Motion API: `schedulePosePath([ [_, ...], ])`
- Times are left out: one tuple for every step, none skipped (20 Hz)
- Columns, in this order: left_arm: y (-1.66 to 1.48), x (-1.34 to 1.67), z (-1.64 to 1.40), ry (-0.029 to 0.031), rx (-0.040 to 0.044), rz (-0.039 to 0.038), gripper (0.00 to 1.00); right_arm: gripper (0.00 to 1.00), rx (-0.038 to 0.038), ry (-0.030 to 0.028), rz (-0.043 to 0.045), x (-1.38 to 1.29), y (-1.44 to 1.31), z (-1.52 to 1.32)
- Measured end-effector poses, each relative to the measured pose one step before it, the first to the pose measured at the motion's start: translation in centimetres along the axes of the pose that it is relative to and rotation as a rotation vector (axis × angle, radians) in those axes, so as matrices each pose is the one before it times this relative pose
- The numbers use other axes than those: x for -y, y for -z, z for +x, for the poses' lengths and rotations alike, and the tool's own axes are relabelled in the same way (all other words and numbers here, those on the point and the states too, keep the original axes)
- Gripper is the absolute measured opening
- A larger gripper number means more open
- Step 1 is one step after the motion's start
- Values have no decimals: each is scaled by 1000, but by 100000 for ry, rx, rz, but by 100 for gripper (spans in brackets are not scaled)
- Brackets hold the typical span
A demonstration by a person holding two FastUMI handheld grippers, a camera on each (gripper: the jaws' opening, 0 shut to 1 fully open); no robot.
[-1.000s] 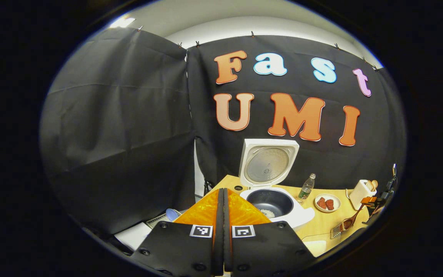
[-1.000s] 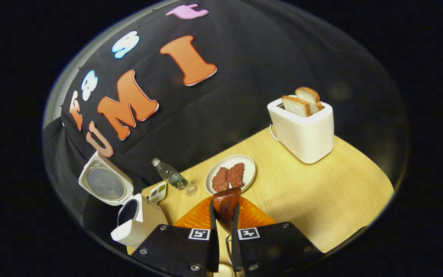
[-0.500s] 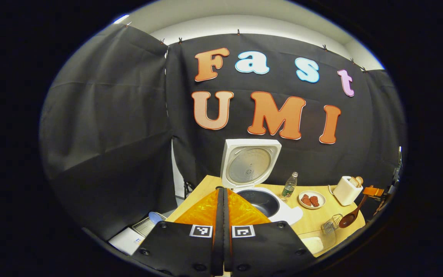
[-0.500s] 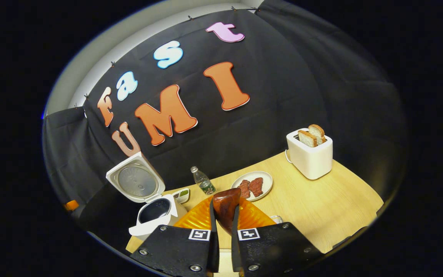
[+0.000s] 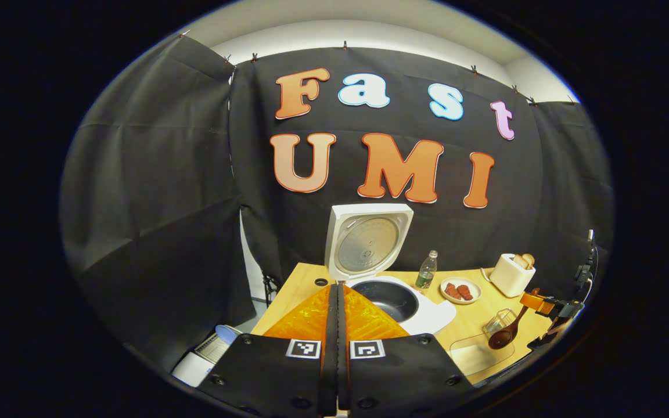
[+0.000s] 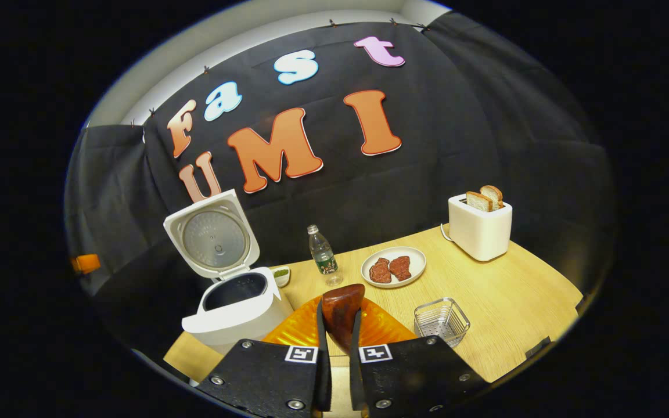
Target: Close the left gripper, press the button to open the rice cooker; take a wooden spoon from the chopstick holder with the right hand, scoop a spoonful of rice and pour it into the rice cooker, then put the wooden spoon back into the chopstick holder.
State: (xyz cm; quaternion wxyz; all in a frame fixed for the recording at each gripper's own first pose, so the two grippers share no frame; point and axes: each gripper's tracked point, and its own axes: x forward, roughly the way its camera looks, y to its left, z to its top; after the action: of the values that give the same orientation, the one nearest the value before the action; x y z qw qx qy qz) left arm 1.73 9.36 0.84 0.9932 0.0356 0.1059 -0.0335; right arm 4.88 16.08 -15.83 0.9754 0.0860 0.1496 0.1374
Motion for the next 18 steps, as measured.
schedulePosePath([
  [489,-580,-43,-83,-1002,758,5,12,240,2034,-2476,88,631,363],
  [359,-518,-42,156,-1004,460,4,12,396,1239,-2445,-175,642,240],
  [312,-561,-5,242,-839,581,5,12,-224,1368,-1981,89,652,160],
  [378,-456,-36,188,-401,626,5,12,-637,1289,-1464,-14,896,49],
  [281,-462,130,220,-288,618,5,12,-645,789,-766,-84,866,-274],
  [180,-475,-88,247,-184,235,5,12,789,738,-969,44,323,-203],
  [227,-261,16,599,-106,-281,5,12,1721,97,-784,-20,172,-209],
  [191,-137,87,676,-328,-715,5,12,1144,405,-625,-38,154,-322],
  [171,-198,156,719,-271,-818,5,12,-369,403,-419,1,236,-345],
  [296,-114,123,681,-300,-816,5,12,-846,230,-814,-68,635,-307],
  [261,24,100,857,-357,-629,5,12,-1113,341,128,-92,469,-458],
  [473,51,67,748,-400,-308,5,12,-950,413,808,-39,566,-503],
  [251,28,78,724,-433,-7,5,12,-418,654,1531,-21,351,-431],
  [266,37,198,370,-399,-51,5,12,332,572,1901,-82,139,-437],
  [180,-143,131,319,-416,-398,5,12,157,1455,2712,202,-16,-278],
  [284,-107,95,343,-382,-846,5,12,-152,1405,3957,263,247,-388],
  [127,-48,126,381,-451,-1186,5,12,181,1354,4231,214,207,-387],
  [358,30,240,239,-627,-1186,5,12,-3,772,4181,26,207,-236],
])
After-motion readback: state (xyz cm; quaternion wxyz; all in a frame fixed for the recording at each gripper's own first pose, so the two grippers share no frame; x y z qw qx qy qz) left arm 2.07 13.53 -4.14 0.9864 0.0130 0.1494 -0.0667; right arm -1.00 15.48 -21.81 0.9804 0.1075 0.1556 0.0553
